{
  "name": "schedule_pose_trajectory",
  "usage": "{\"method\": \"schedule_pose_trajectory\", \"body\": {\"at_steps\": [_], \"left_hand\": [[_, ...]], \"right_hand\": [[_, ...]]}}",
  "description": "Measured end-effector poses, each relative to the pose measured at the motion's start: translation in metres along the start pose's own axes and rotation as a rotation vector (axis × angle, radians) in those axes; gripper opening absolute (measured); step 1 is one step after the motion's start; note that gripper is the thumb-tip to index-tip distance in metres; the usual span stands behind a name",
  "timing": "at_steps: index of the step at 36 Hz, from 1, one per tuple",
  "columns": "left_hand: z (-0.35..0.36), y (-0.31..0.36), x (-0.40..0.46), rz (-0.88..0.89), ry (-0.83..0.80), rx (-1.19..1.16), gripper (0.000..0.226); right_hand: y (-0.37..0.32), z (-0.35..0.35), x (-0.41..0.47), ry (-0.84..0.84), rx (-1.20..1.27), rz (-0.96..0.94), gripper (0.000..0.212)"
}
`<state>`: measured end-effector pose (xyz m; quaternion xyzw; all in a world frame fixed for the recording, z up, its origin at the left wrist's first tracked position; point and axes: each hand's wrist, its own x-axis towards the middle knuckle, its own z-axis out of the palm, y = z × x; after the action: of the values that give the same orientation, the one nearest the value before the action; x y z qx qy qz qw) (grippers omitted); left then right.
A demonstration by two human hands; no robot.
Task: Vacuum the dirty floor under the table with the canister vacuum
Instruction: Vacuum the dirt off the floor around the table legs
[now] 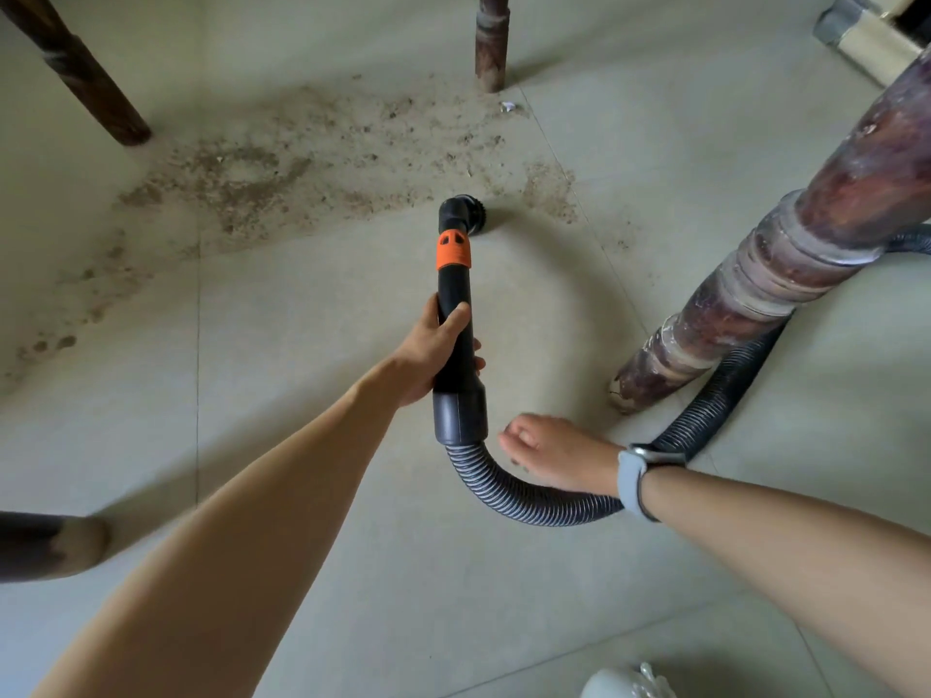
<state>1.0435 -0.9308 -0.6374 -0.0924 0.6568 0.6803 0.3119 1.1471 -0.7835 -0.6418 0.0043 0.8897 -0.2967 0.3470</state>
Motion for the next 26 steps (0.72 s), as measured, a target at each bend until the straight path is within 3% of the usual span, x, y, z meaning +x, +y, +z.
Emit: {"method": "schedule_pose_trajectory", "body": {"at_steps": [6,9,13,18,26], "left_hand": [[-0.016,-0.006,-0.013,-0.055,-0.07,0.01,0.034],[-0.022,-0.008,-0.021,-0.054,-0.039,0.038,0.036],[-0.026,-0.011,-0.035,-0.028,-0.056,0.108,0.033],[-0.026,-0.015,-0.051,0.036,-0.121,0.259,0.031],[-0.021,-0.018,-0.062,0.04,-0.15,0.209,0.021]], "right_hand": [[-0.013,-0.035,0.038,0.394,0.365,0.098,0.033],[-0.031,-0.053,0.053,0.479,0.571,0.14,0.03],[-0.046,-0.064,0.069,0.392,0.823,0.176,0.037],[-0.064,-0.06,0.082,0.226,0.911,0.189,0.042],[-0.086,-0.056,0.098,0.369,1.068,0.175,0.027]]}}
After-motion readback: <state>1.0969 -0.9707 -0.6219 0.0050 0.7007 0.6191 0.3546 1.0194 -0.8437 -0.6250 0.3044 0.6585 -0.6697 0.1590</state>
